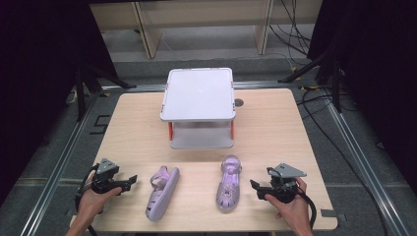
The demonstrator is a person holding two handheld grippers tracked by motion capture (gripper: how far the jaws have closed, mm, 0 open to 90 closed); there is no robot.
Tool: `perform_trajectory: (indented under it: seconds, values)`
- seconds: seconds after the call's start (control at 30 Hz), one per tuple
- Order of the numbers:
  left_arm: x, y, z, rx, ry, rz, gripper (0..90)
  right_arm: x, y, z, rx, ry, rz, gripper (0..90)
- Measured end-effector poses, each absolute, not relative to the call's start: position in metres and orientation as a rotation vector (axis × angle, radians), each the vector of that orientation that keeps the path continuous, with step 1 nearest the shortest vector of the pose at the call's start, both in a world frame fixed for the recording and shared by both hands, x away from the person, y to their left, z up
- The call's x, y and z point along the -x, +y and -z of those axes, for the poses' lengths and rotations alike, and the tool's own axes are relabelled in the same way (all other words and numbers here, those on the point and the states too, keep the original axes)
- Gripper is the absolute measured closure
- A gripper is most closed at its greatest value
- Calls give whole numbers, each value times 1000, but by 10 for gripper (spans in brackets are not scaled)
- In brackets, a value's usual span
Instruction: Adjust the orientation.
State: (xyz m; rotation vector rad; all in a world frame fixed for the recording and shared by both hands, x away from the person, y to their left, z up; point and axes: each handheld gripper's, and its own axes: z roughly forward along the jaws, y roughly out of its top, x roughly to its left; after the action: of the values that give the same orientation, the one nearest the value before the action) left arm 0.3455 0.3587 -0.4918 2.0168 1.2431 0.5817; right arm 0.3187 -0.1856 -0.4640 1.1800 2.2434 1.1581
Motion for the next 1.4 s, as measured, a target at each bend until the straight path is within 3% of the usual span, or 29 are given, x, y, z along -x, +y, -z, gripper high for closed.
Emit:
perform_trajectory:
  seconds: [0.7, 1.17, 1.4]
  values:
    - [-345, 358, 493, -1999, 1266, -568, 164, -315, -162, 448, -1040, 2314, -1216, 280]
    - [-346, 362, 491, -2054, 1227, -584, 164, -333, -131, 432, -882, 2417, -1273, 317]
    - [-346, 362, 491, -2047, 1248, -578, 164, -347, -111, 435, -791, 2499, -1258, 394]
